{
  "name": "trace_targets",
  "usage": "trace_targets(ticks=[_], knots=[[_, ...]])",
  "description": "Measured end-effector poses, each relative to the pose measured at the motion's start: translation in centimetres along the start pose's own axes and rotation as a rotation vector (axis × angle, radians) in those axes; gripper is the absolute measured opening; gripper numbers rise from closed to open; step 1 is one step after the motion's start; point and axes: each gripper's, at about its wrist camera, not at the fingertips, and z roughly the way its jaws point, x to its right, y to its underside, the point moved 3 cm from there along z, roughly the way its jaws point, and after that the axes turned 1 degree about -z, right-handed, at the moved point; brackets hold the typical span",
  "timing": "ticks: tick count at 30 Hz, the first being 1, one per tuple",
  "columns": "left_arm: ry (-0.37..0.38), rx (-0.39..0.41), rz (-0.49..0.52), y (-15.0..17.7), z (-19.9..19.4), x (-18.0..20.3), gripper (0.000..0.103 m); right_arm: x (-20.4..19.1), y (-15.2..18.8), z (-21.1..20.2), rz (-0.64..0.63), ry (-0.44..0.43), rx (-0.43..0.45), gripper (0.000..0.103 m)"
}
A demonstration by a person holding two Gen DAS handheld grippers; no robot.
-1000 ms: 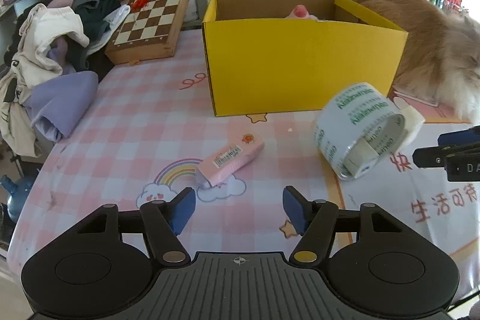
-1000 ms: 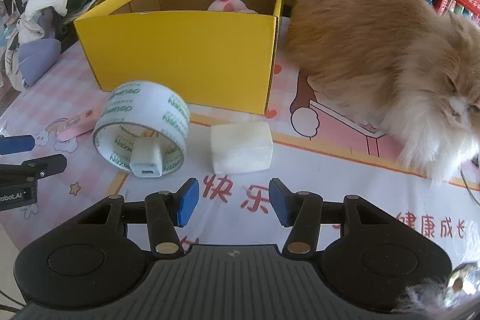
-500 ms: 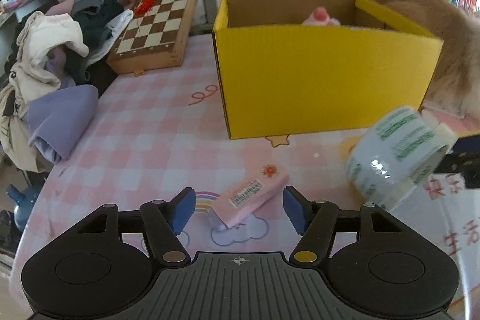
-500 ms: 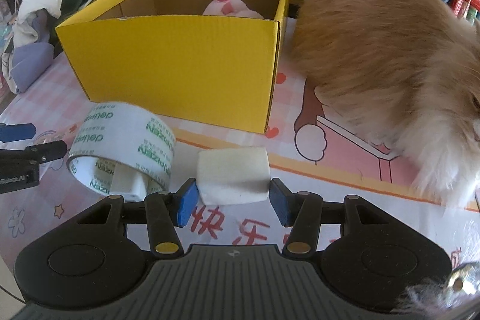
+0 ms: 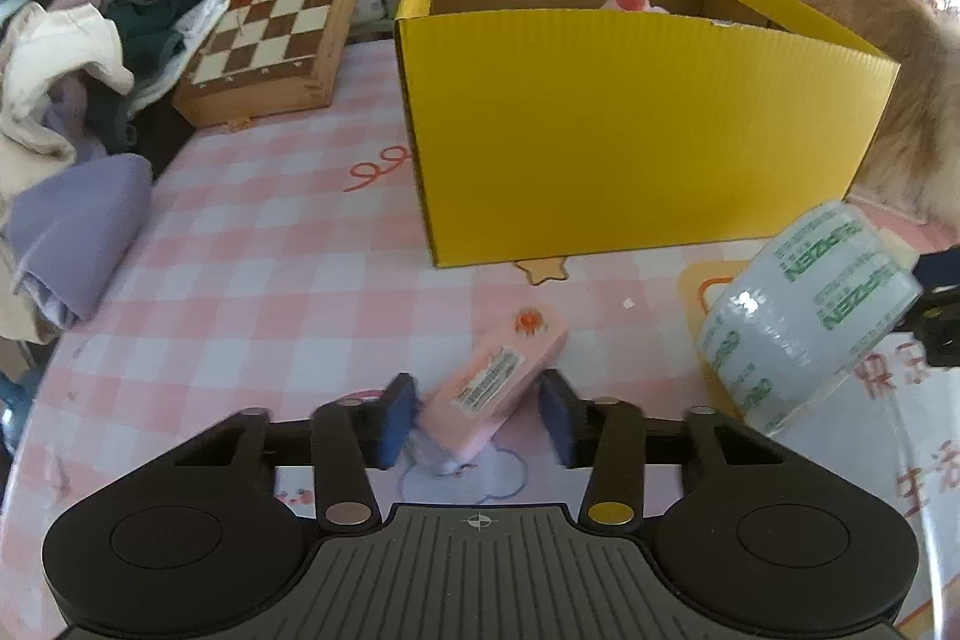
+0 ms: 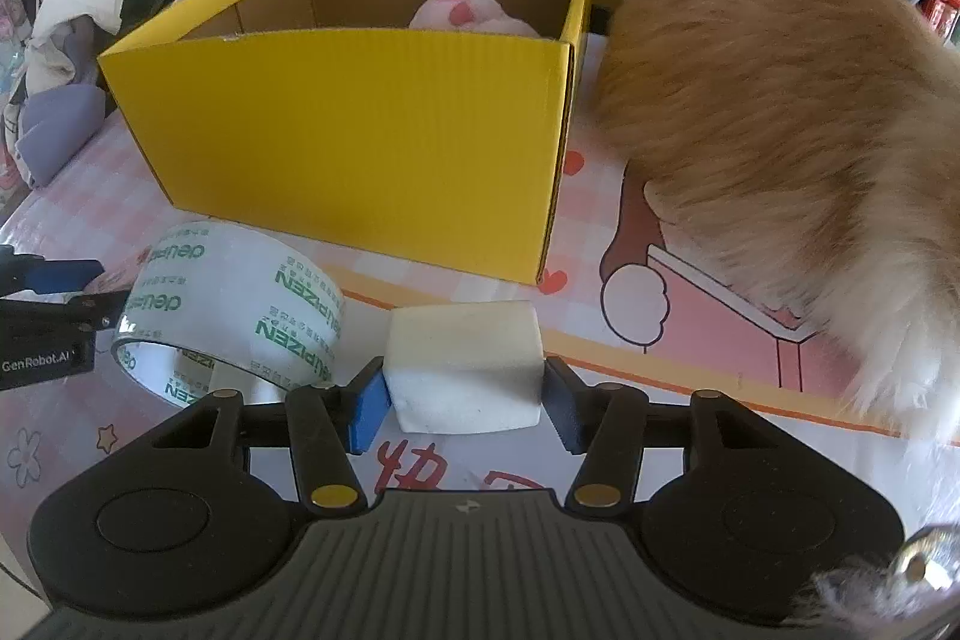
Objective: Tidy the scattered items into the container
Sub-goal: 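Close the left gripper on the pink stick while the right gripper grips the white cube, then carry the pink stick and white cube together up and over the yellow box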
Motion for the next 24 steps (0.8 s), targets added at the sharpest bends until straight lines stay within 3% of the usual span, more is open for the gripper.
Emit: trace_targets(ticks=[5, 13, 24], knots=[[0.011, -0.006, -0.002, 0.1, -0.2, 0.3, 0.023, 0.2, 0.1, -0.1, 0.004, -0.006, -0.001, 0.047], [0.055, -0.009, -0.052, 0.6, -1.2, -0.2, 0.022, 0.8, 0.4, -1.1, 0.026, 0.001, -0.001, 0.046], [0.076, 0.066, -0.072, 0.1, -4.3, -0.6, 0.022, 0.7, 0.6, -3.4, 0.032, 0.005, 0.031, 0.045]])
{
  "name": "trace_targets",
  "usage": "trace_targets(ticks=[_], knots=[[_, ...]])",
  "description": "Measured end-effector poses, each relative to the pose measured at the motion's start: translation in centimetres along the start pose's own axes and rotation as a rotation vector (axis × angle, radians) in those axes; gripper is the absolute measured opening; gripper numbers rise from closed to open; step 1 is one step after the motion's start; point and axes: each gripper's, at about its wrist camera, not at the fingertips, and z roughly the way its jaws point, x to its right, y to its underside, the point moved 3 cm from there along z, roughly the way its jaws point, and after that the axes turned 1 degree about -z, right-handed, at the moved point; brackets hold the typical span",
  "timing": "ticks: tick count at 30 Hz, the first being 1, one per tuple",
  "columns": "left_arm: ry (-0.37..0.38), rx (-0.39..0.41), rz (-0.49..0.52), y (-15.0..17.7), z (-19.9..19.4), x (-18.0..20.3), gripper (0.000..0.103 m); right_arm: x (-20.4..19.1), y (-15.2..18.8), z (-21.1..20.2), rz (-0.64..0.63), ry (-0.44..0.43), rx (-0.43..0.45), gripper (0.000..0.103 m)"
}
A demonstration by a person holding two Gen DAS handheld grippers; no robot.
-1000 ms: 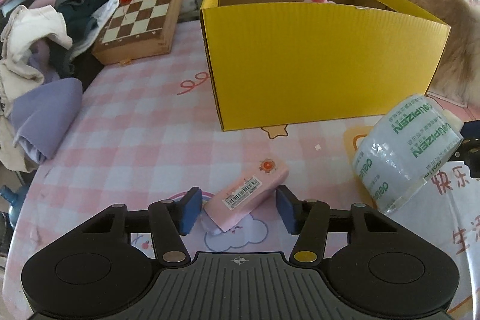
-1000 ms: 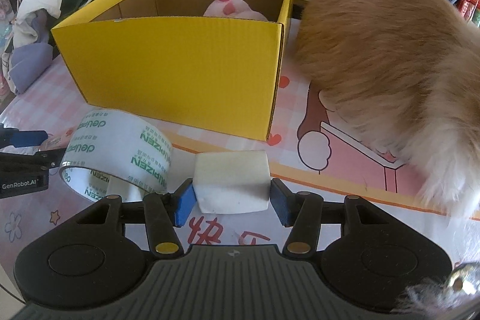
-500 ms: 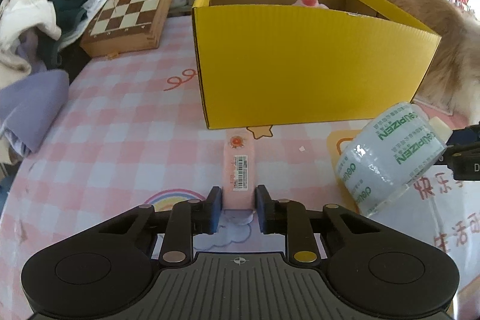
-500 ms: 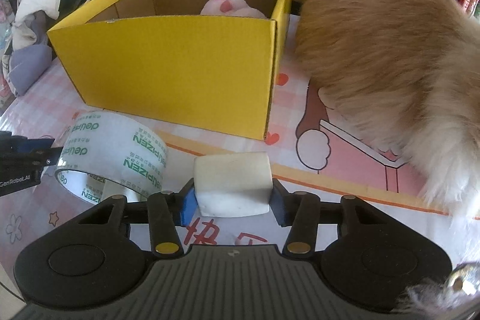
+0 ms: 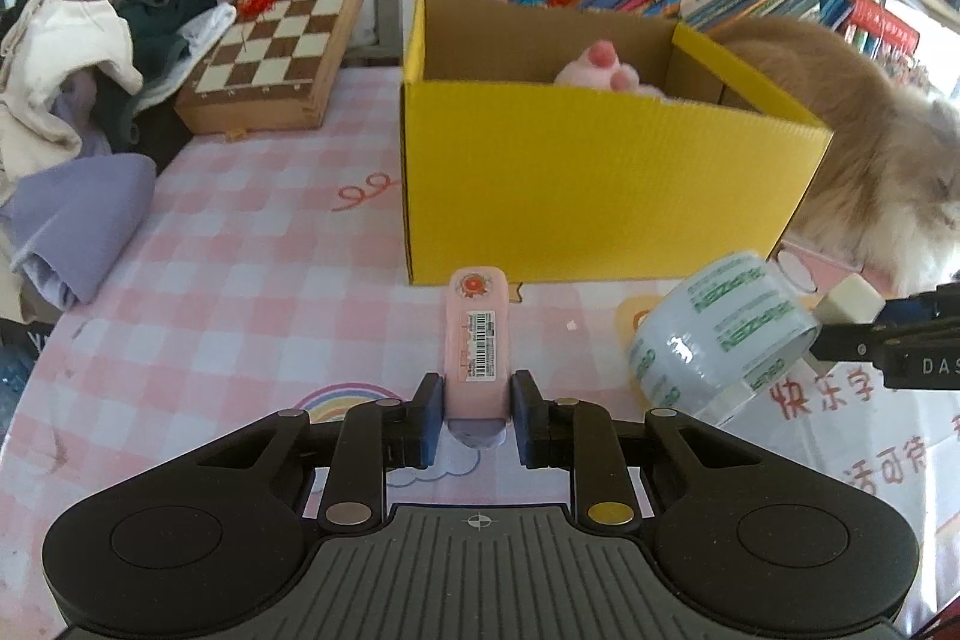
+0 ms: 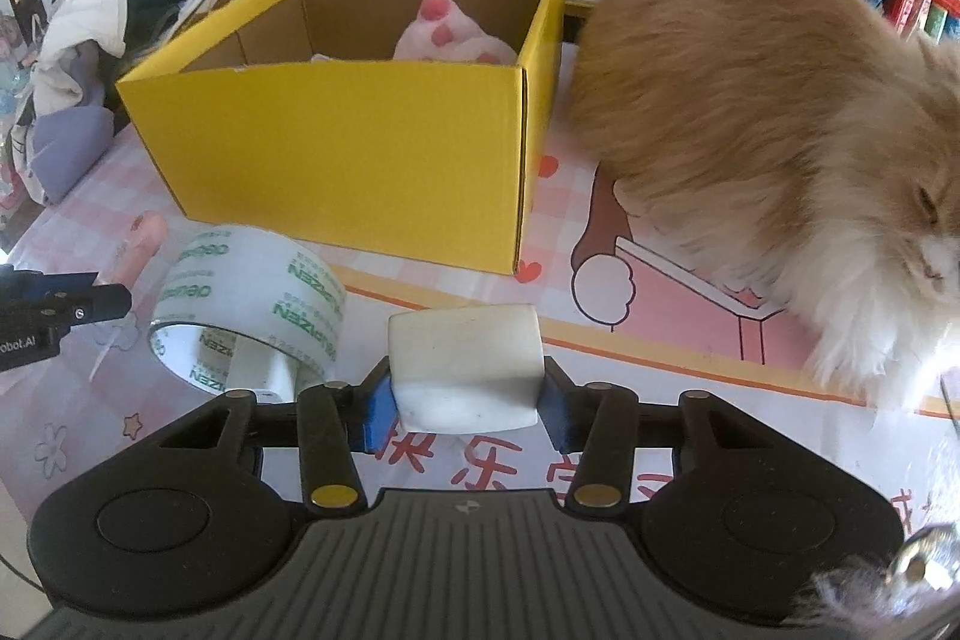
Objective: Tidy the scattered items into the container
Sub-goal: 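Carry the pink stick and white cube together up and over the yellow box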
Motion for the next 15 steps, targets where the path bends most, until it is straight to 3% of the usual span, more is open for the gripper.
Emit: trace_targets(ticks=[10, 15], knots=[[0.028, 0.060, 0.002, -0.4, -3.0, 0.0, 0.022, -0.1, 0.2, -2.1, 0.014, 0.016, 0.026, 0.045], [0.044, 0.124, 0.058, -2.1, -5.1, 0.4, 0.022, -0.2, -1.1, -4.4, -0.002, 0.016, 0.092, 0.044]])
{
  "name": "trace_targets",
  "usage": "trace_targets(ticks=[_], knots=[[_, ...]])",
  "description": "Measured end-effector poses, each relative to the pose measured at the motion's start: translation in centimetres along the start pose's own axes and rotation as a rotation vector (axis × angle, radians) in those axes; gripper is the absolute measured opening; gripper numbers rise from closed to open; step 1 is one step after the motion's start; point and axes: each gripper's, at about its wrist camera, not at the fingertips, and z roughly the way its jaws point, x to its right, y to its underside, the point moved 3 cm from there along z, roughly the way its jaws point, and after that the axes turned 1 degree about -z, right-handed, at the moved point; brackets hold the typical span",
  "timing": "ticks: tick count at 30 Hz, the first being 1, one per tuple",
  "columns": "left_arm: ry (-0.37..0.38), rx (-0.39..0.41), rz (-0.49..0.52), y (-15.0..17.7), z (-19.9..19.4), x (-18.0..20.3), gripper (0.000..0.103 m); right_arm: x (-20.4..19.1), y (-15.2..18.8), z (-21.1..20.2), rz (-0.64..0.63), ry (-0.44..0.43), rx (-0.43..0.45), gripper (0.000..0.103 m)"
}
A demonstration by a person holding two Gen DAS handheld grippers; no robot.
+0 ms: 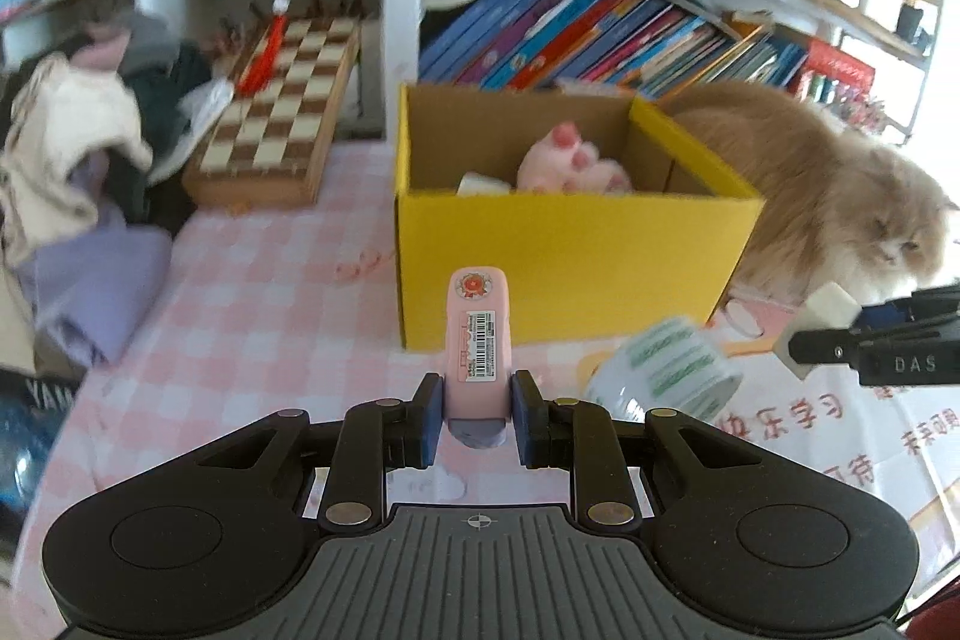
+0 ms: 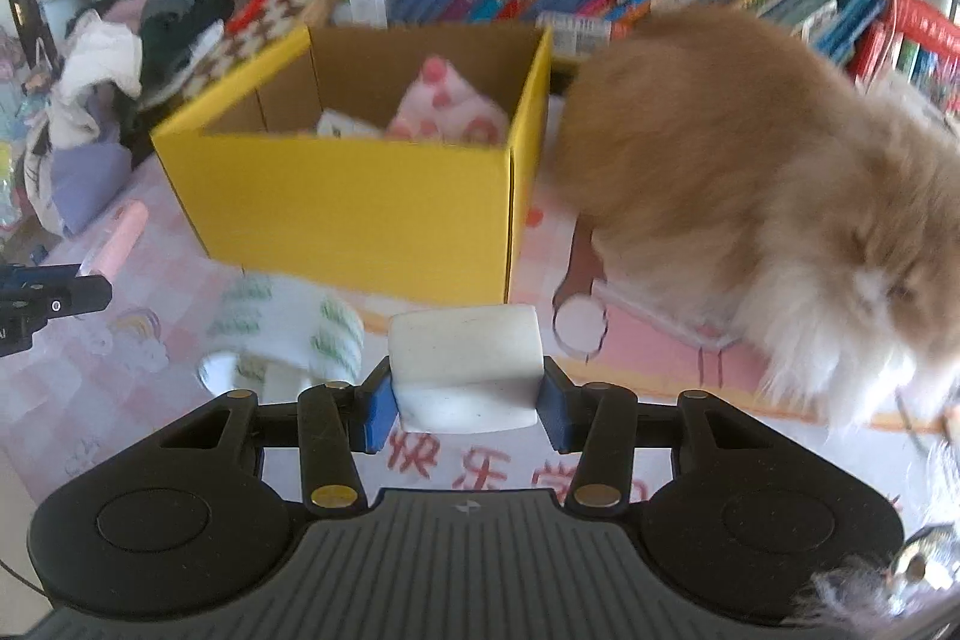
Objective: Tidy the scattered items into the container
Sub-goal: 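Carry the pink stick and white cube together up and over the yellow box, then open the right gripper dropping the cube into the box while the left lowers the pink stick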
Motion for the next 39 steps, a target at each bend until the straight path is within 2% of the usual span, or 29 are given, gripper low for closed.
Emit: trace_targets(ticks=[8, 13, 21, 26, 29, 33, 39], knots=[[0.025, 0.081, 0.097, -2.8, -2.1, 0.7, 0.022, -0.2, -2.8, -2.6, -0.055, -0.022, 0.063, 0.044], [0.033, 0.118, 0.125, -4.5, -2.6, 0.7, 0.022, -0.6, -4.9, -3.5, -0.094, -0.050, 0.094, 0.044], [0.019, 0.148, 0.215, -8.6, -1.1, 1.4, 0.022, -1.1, -10.9, -2.9, -0.159, -0.085, 0.153, 0.044], [0.025, 0.119, 0.214, -11.1, 1.5, 1.7, 0.022, -1.8, -14.9, -0.7, -0.219, -0.097, 0.163, 0.045], [0.019, 0.076, 0.263, -12.0, 3.6, 2.2, 0.022, -2.1, -16.7, 1.2, -0.225, -0.126, 0.136, 0.045], [0.012, -0.013, 0.312, -12.9, 6.6, 2.4, 0.022, -2.1, -18.9, 4.0, -0.203, -0.165, 0.086, 0.045], [0.035, -0.126, 0.330, -13.2, 10.3, 2.8, 0.022, -2.3, -21.2, 8.5, -0.181, -0.209, 0.028, 0.045]])
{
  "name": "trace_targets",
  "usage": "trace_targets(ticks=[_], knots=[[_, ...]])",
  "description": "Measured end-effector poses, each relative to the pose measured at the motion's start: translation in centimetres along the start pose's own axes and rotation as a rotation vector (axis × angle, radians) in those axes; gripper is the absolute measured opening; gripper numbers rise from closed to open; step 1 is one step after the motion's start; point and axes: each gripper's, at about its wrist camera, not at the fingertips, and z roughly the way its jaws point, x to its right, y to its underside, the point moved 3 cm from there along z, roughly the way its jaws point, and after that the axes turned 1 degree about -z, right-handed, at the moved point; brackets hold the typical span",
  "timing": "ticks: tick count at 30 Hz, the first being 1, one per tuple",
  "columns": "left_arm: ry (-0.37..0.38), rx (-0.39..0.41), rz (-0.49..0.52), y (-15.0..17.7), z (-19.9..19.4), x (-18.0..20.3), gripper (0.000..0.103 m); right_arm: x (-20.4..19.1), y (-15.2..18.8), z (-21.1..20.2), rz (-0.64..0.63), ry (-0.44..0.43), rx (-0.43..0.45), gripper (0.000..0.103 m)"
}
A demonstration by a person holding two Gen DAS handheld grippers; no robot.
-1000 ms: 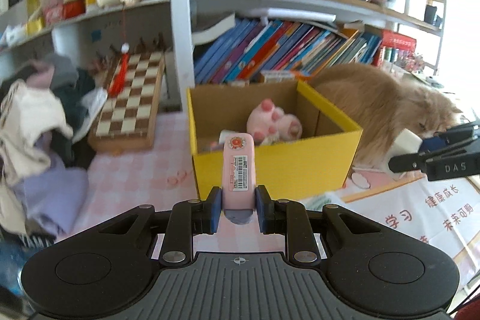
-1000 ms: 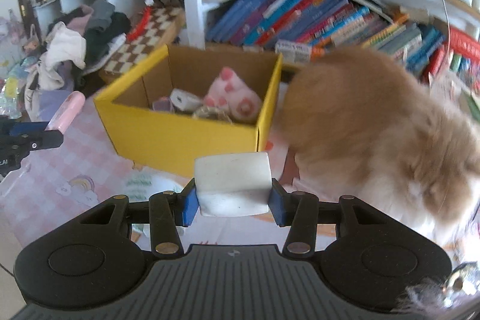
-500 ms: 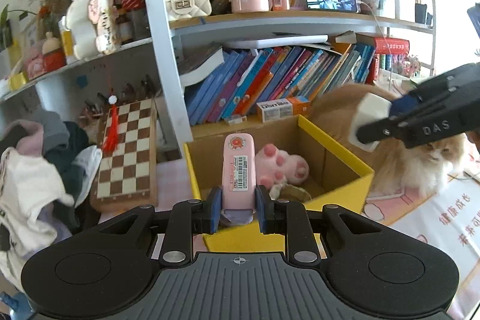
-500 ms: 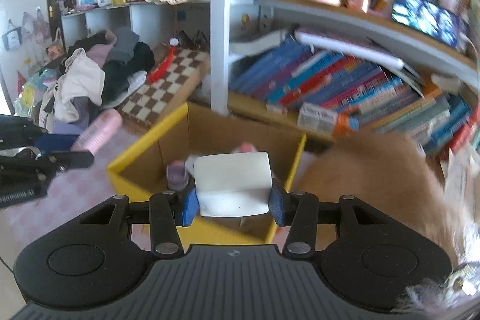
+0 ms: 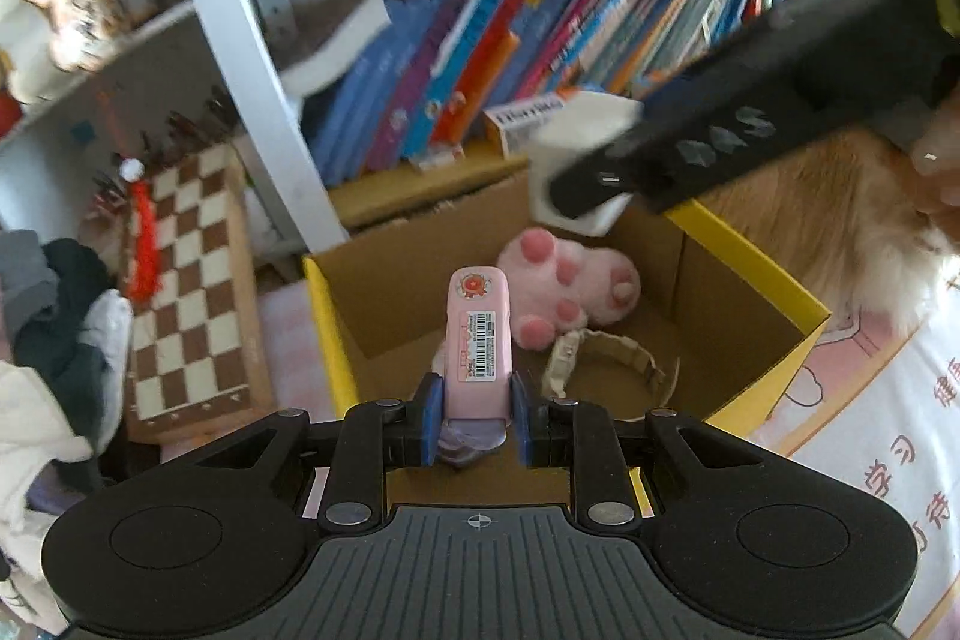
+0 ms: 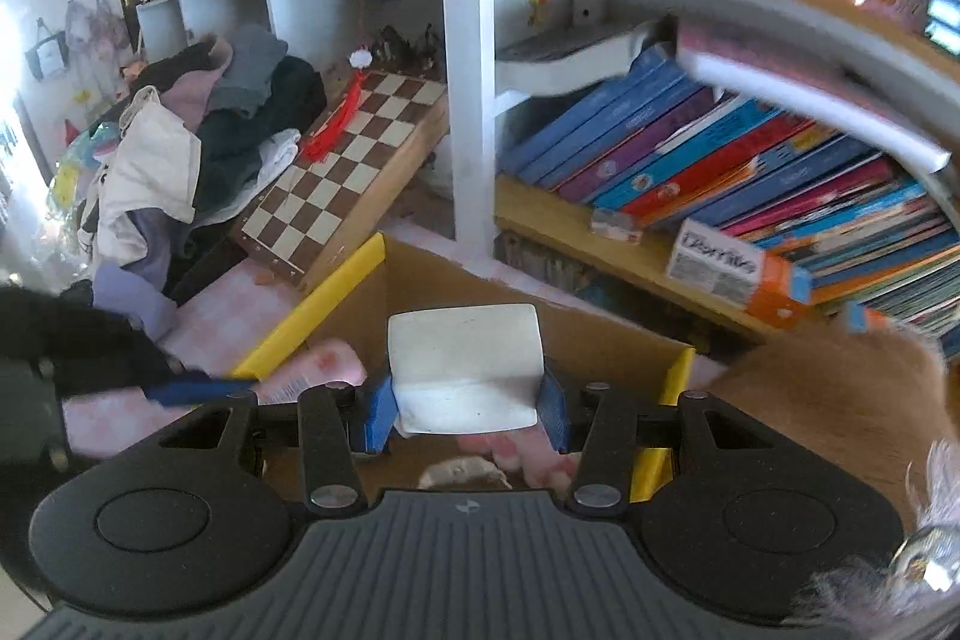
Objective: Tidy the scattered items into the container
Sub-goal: 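Open the right gripper dropping the cube into the box while the left lowers the pink stick, then open the left gripper releasing the pink stick into the box while the right tool withdraws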
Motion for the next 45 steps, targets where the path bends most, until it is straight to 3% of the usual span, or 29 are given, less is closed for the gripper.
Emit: trace_targets(ticks=[19, 26, 30, 35, 41, 45], knots=[[0.109, -0.283, -0.092, -0.6, 7.6, -1.0, 0.023, 1.0, -1.5, 12.4, 0.144, -0.152, -0.184, 0.044], [0.136, -0.333, -0.093, -0.5, 9.1, -1.0, 0.023, 1.0, -0.7, 15.7, 0.130, -0.151, -0.247, 0.044], [0.142, -0.346, -0.090, -0.3, 9.3, -0.9, 0.023, 0.8, -0.8, 16.4, 0.111, -0.153, -0.249, 0.044], [0.093, -0.310, -0.094, -0.4, 8.7, -0.9, 0.024, 0.4, -1.0, 16.6, 0.109, -0.160, -0.248, 0.050], [0.047, -0.235, -0.080, -0.8, 6.2, -0.8, 0.042, 0.3, -1.8, 14.9, 0.128, -0.185, -0.207, 0.062], [0.029, -0.173, -0.080, -0.9, 3.8, -0.9, 0.043, -0.2, -2.5, 12.5, 0.116, -0.188, -0.175, 0.063]])
